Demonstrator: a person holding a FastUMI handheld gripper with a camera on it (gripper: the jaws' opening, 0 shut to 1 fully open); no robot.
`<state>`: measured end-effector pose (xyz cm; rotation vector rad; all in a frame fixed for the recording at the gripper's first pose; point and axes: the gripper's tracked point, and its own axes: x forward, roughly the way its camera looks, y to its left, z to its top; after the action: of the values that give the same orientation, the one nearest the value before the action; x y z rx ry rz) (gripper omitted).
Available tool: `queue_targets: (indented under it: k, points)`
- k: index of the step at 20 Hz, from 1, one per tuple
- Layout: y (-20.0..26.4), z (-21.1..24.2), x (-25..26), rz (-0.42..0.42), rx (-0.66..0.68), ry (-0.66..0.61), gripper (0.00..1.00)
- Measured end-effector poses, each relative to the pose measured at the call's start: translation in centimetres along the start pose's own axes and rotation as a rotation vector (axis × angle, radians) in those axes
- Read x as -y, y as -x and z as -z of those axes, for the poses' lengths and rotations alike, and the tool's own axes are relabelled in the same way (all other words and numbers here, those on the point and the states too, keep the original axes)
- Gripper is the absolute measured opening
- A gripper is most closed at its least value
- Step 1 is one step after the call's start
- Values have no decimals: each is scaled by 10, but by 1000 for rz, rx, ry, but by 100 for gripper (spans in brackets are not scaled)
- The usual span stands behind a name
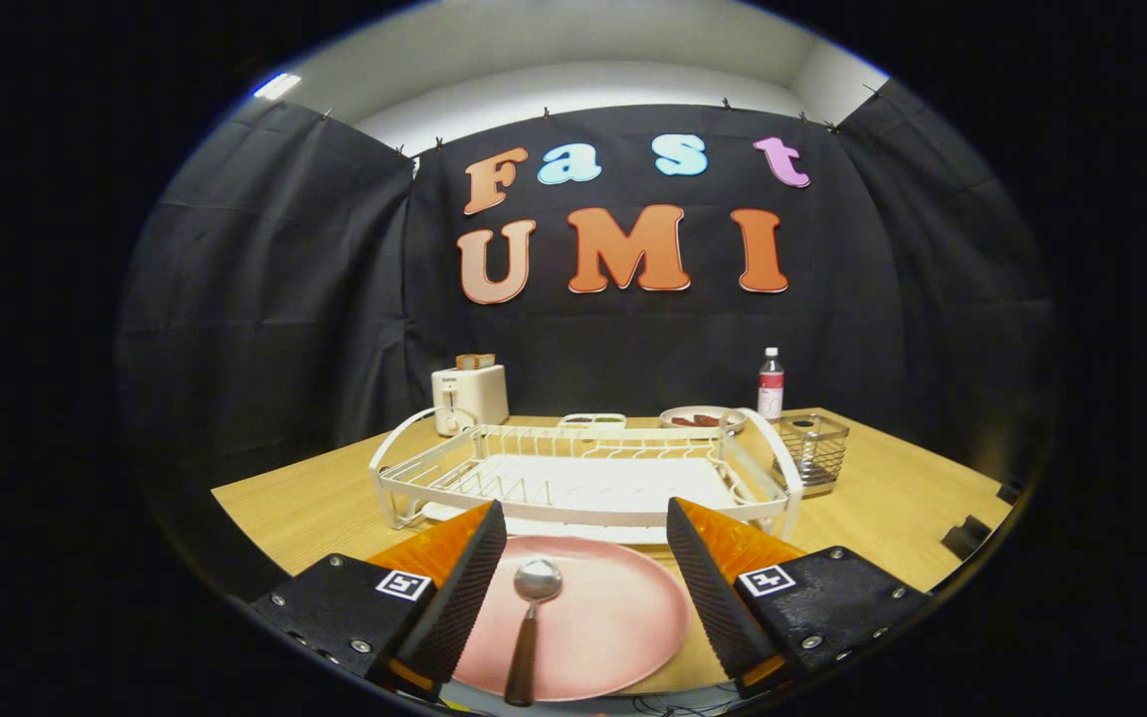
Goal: Take the plate from the dish rack, then take the spoon from the basket and place it into the plate.
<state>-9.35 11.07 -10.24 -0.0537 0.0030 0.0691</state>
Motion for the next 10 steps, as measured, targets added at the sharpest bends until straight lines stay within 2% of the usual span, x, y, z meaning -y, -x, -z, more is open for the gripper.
queue_targets:
  k: [10]
  points:
    - [6,-58,111,141,25,-10,97]
